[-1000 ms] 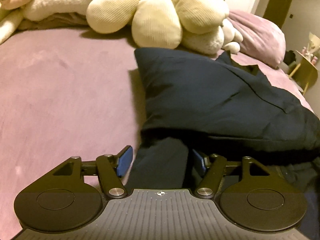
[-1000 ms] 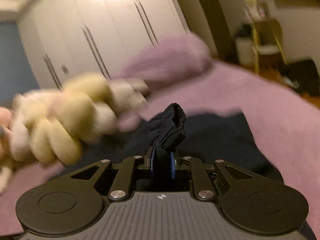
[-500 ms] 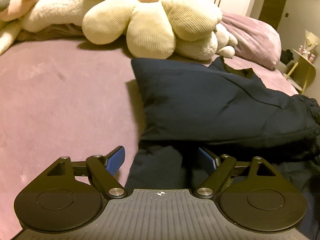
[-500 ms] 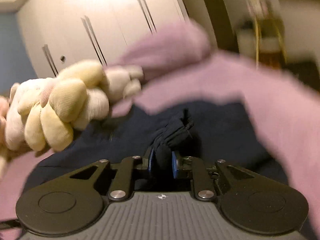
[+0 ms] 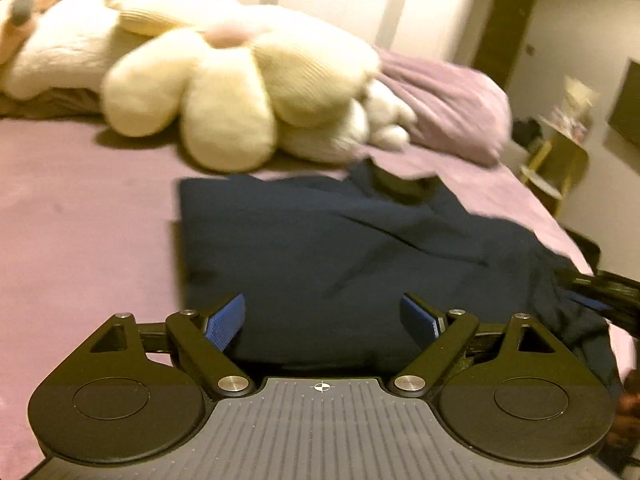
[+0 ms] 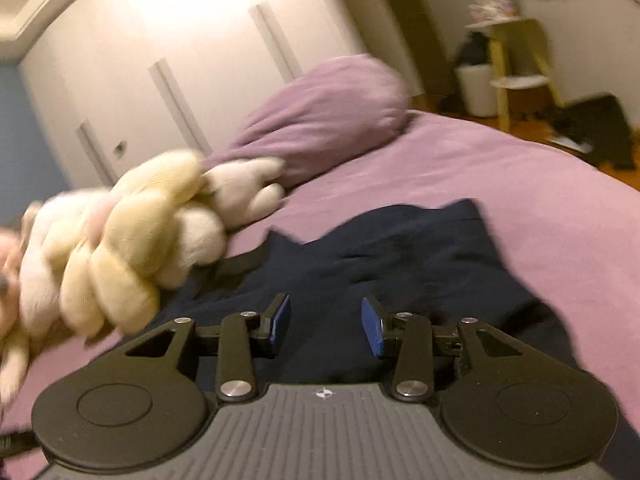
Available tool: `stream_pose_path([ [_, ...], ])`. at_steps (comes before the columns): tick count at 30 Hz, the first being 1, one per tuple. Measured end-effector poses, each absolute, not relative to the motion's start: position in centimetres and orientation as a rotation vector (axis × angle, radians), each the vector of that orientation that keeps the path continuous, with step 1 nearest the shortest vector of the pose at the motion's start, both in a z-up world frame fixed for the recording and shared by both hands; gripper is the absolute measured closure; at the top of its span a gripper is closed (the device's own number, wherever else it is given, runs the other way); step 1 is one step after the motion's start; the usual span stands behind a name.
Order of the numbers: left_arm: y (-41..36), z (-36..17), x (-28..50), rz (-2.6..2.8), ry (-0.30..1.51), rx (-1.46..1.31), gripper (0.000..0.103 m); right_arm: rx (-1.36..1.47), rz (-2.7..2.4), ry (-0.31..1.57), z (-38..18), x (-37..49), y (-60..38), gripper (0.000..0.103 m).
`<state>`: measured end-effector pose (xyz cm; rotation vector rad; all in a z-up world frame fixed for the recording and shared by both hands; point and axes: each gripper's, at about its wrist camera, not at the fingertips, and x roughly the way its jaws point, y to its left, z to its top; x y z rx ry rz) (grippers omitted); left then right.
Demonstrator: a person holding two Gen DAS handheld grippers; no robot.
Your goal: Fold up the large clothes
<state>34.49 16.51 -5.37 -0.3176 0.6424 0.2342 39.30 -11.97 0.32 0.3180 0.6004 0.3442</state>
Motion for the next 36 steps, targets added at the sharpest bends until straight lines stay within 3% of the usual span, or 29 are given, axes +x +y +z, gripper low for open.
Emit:
stream_pose_path([
  [6, 16.7, -7.8, 32.4, 0.299, 0.702, -0.277, 0.014, 0.158, 0.426, 0.854, -5.0, 41.7, -6.6, 0.063],
  [10, 18.0, -8.6, 30.3, 0.291, 0.735, -0.357, 0.017, 0.086, 0.452, 0.738, -5.5, 40.0, -6.3, 0.063],
  [16, 17.4, -8.8, 32.6, 0.349, 0.739, -0.162, 0.017, 0.258, 0.423, 0.766, -5.2, 40.6, -7.8, 0.063],
  [19, 19.2, -10.2, 34.0, 0.472, 0.786, -0.123, 0.027, 0.325, 0.421, 0.776, -4.2, 40.8, -8.3, 0.063],
  [22, 22.7, -10.5, 33.4, 0.551, 0.783, -0.237, 0.022, 0.343, 0.410, 0.758, -3.2, 40.6, -9.4, 0.063],
  [24, 24.3, -10.4, 32.8, 0.601, 0.774, -0.274, 0.009, 0.342, 0.406, 0.766, -2.9, 40.8, -10.0, 0.063],
  [26, 25.2, -10.8, 32.4, 0.597, 0.779, -0.301, 0.005, 0.355, 0.407, 0.763, -2.8, 41.2, -10.6, 0.063],
  [32, 23.6, -8.6, 31.3, 0.530, 0.818, -0.254, 0.006, 0.330, 0.372, 0.824, -5.1, 41.9, -11.0, 0.065],
  [36, 22.3, -5.2, 28.3, 0.484, 0.705, -0.227, 0.006, 0.318, 0.371, 0.788, -3.6, 41.2, -11.4, 0.065],
])
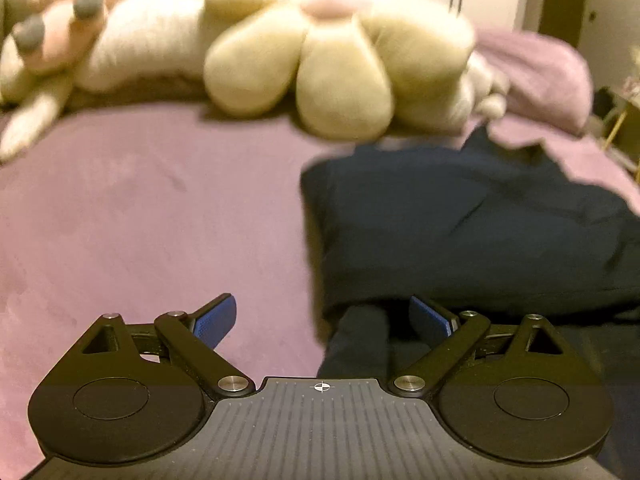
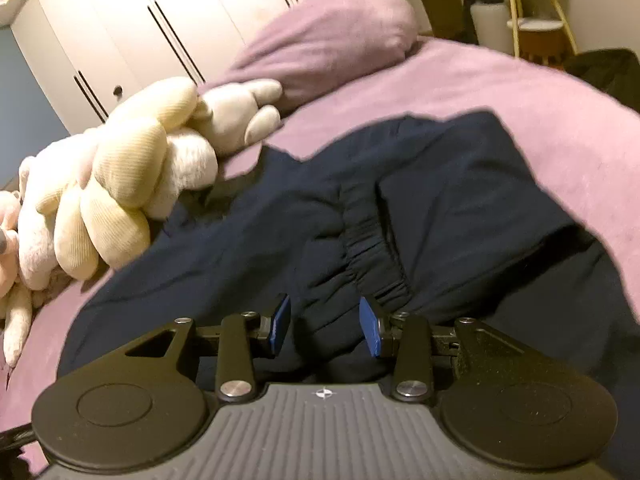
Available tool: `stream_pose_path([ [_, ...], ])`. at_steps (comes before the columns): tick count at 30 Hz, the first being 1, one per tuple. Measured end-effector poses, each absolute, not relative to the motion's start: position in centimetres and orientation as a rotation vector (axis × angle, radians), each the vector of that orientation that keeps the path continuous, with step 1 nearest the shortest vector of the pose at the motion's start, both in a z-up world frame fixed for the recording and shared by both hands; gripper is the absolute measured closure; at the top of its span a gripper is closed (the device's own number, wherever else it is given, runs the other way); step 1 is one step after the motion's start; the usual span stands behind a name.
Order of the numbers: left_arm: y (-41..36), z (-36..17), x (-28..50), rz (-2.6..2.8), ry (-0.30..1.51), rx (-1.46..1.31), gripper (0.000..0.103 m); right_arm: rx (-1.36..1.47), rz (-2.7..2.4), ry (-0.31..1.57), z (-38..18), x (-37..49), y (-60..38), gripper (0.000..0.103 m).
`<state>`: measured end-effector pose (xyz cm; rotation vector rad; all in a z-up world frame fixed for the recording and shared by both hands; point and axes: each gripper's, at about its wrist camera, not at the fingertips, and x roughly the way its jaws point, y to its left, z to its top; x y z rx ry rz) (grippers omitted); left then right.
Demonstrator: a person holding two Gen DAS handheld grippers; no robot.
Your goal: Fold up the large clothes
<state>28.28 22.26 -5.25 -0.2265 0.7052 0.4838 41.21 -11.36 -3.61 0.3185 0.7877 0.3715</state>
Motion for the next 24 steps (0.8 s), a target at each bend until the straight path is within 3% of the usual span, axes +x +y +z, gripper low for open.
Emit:
stream_pose_path([
  [5, 21.3, -3.6, 30.6, 0.434, 0.590, -0.242, 0.003, 0.208, 0.339, 0.689, -2.4, 40.7, -10.7, 0.065],
  [7, 20.7, -4.6, 32.1, 0.422, 0.557, -0.281, 0.003, 0.209, 0.358, 0.692, -2.5, 40.8, -10.0, 0.073],
  [13, 18.6, -8.4, 37.8, 0.421, 0.664, -0.179, 0.000, -0.019, 0.336, 0.690, -4.9, 41.3, -7.3, 0.080],
  [24, 18.8, -10.0, 39.9, 0.469, 0.697, -0.132, 0.000, -0.158, 0.322, 0.640, -6.3, 42.5, -7.2, 0.074],
])
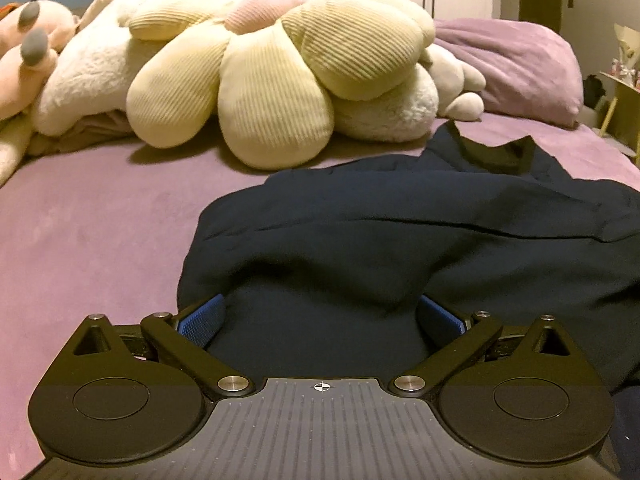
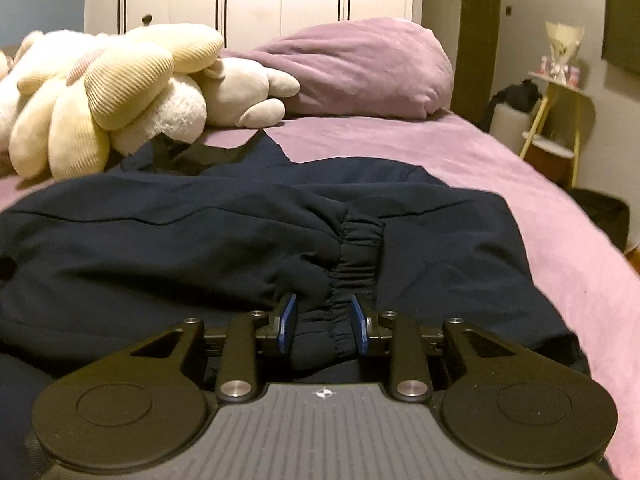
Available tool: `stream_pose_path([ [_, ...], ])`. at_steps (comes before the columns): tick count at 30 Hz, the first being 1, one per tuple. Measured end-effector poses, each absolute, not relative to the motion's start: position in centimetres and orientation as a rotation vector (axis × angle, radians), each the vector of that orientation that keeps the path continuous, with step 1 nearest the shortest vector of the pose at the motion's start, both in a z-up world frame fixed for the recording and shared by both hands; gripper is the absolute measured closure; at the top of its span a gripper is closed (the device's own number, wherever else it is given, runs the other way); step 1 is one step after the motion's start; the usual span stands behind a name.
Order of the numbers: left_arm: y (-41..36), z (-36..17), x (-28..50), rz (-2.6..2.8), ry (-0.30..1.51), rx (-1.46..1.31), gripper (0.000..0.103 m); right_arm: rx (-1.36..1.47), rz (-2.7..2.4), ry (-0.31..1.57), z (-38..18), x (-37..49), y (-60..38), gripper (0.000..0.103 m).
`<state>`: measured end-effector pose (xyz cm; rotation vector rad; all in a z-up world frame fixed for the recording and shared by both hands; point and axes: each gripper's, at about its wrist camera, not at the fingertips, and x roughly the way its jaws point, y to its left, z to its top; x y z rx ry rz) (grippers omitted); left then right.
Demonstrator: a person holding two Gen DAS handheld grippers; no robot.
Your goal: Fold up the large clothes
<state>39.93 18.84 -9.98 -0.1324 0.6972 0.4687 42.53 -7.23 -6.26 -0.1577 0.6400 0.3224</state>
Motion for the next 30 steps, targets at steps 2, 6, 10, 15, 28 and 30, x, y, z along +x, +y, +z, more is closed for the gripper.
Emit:
stream_pose_path([
  [2, 19.1, -10.4, 40.4, 0.469, 0.705, -0.132, 0.000, -0.189, 0.300, 0.632, -6.4, 43.2, -6.9, 0.060],
  [6, 19.5, -10.6, 40.4, 0.468, 0.700, -0.138, 0.000, -0.121, 0.307, 0.656, -6.9, 44.8, -7.9, 0.059],
  [10, 19.6, -10.5, 39.8, 0.457, 0.698, -0.139, 0.000, -0.097, 0.310, 0.646, -6.0, 43.8, -8.2, 0.060],
  [15, 19.4, -10.5, 39.7, 0.468, 0.693, -0.143, 0.000, 0.062, 0.329, 0.550, -3.5, 40.5, -10.4, 0.055],
  [28, 19.3, -10.4, 39.0, 0.466, 0.709, -0.137, 0.000, -0.078, 0.289, 0.681, -5.6, 40.8, -7.7, 0.081],
  [30, 19.2, -10.4, 39.0, 0.463, 0.716, -0.124, 0.000, -0.096, 0.292, 0.684, -5.8, 40.7, -7.5, 0.081],
])
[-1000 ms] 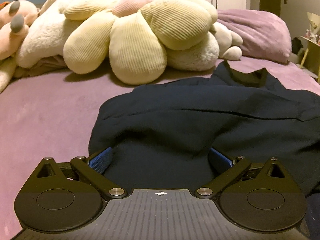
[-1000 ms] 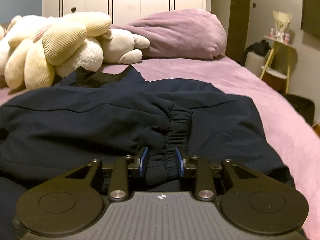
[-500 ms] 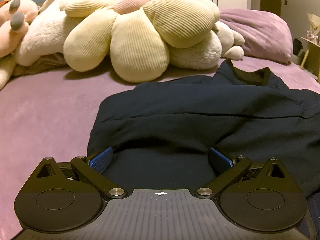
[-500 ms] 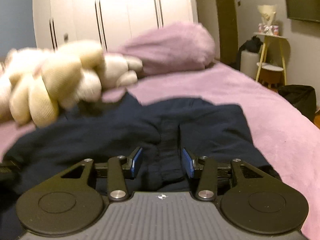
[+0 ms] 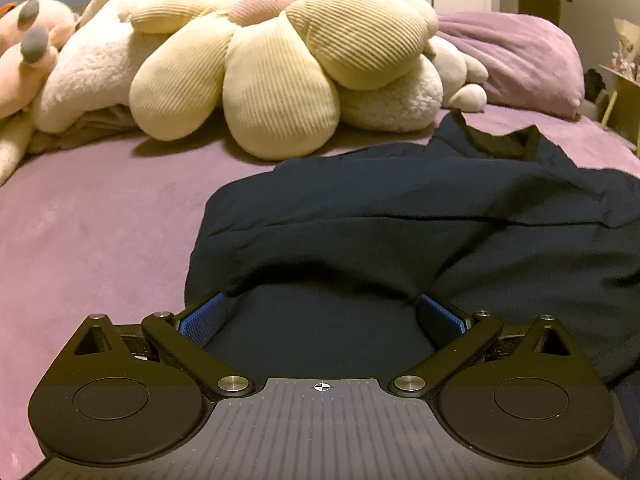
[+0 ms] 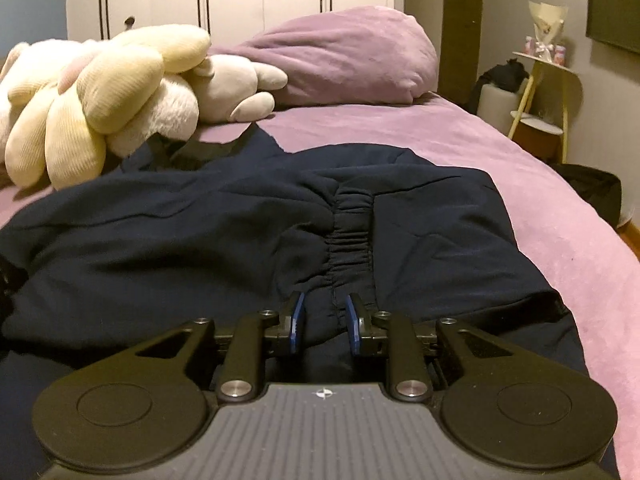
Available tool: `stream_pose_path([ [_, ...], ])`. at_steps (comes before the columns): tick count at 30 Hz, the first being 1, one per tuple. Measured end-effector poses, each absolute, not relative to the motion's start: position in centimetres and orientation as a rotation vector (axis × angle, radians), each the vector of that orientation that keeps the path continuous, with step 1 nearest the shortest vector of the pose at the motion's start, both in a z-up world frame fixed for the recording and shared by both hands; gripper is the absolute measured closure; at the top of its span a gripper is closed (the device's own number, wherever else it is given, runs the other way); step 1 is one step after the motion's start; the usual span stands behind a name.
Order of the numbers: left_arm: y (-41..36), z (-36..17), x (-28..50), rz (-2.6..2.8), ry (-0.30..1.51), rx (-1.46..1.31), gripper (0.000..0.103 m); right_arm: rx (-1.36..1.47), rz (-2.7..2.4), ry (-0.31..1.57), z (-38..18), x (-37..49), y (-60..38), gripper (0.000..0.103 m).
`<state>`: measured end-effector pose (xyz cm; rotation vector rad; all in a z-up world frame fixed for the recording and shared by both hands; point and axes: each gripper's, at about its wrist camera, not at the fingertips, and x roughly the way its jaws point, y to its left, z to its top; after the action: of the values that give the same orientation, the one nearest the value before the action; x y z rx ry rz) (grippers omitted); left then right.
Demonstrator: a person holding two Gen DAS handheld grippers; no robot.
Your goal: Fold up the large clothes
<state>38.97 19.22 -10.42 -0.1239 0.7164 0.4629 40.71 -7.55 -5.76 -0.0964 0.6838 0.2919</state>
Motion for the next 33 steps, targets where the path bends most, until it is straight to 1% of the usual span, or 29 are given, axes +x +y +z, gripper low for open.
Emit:
stream_pose_path([
  [3, 19.6, -9.6, 38.5, 0.461, 0.761, -0.160, 0.000, -0.140, 0.306, 0.676, -6.8, 40.8, -7.4, 0.081],
  [6, 19.5, -8.3, 36.4, 0.429, 0.787, -0.171, 0.000, -0.171, 0.301, 0.703, -6.1, 41.0, -7.0, 0.081],
  [9, 19.0, -6.9, 31.5, 0.324, 0.786, -0.208, 0.000, -0.051, 0.325, 0.758, -4.1, 39.8, -8.9, 0.081],
  [13, 18.3, -5.6, 22.3, 0.231, 0.817, -0.231, 0.000, 0.060, 0.378, 0.758, -2.1, 33.6, -14.9, 0.079],
  [17, 17.9, -5.1, 13.1, 0.285, 0.848, -0.286, 0.000, 0.106, 0.323, 0.822, -1.7, 25.4, -22.8, 0.067],
  [20, 17.7, -5.4, 8.3, 0.321, 0.861, -0.381, 0.000, 0.217, 0.248, 0.915, -2.2, 19.8, -28.6, 0.064],
  [24, 17.1, -6.7, 5.4, 0.313, 0.903, -0.455, 0.000, 0.422, 0.230, 0.990, -3.9, 15.4, -33.5, 0.062],
  [28, 16.8, -7.3, 4.5, 0.276, 0.931, -0.492, 0.000, 0.386, 0.222, 0.975, -3.4, 14.6, -33.9, 0.060],
  [31, 17.1, -7.9, 4.0, 0.247, 0.950, -0.549, 0.000, 0.352, 0.219, 0.933, -2.4, 14.1, -33.8, 0.046],
  [32, 17.1, -8.1, 3.8, 0.237, 0.959, -0.563, 0.000, 0.331, 0.211, 0.924, -2.2, 14.1, -33.8, 0.046],
  [33, 17.2, -8.3, 3.7, 0.233, 0.969, -0.573, 0.004, 0.313, 0.202, 0.924, -2.1, 14.1, -33.9, 0.046],
])
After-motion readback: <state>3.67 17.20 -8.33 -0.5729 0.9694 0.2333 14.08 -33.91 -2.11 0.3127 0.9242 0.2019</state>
